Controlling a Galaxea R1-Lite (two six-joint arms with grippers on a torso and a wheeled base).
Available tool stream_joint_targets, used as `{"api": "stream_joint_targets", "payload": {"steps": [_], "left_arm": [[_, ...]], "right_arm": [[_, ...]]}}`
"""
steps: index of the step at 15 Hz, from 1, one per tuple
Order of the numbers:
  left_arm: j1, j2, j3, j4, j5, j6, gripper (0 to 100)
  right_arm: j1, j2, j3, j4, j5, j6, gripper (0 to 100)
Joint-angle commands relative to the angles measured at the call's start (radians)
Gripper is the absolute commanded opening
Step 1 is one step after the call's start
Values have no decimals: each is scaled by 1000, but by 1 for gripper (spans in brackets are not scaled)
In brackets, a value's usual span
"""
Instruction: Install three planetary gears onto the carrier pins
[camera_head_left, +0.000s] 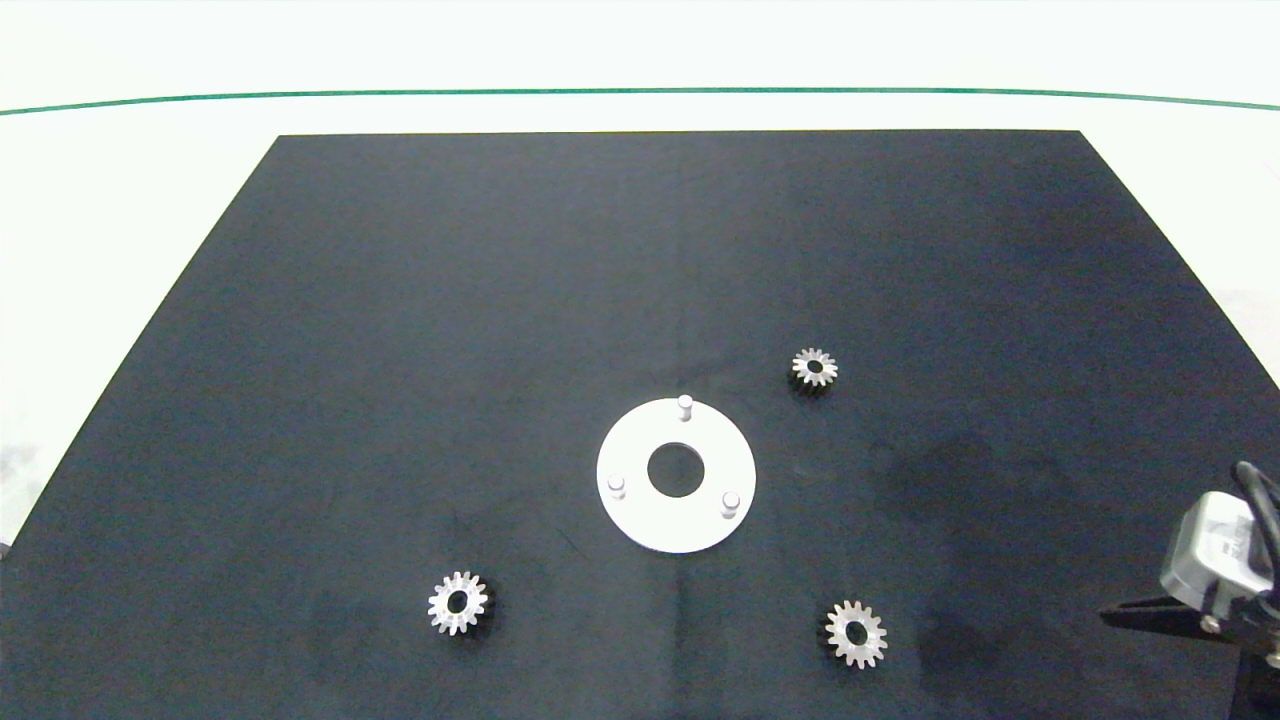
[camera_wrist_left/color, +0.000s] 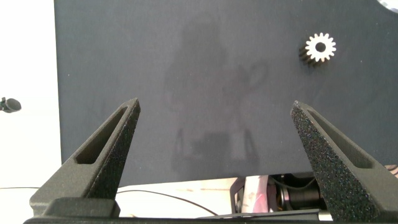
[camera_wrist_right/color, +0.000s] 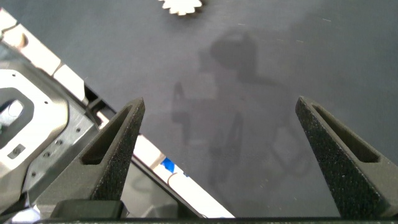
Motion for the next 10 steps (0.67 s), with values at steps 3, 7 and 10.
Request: {"api": "stream_joint_targets", "payload": {"steps": [3, 7, 10], "left_arm": [[0, 10, 0, -1, 1, 1, 100], [0, 13, 2, -1, -1, 1, 100], [0, 19, 2, -1, -3, 1, 100]], "right_arm": [[83, 75, 6, -5, -64, 0, 100], [99, 138, 6, -34, -104, 0, 100], [117, 189, 8, -86, -98, 3, 100]]}}
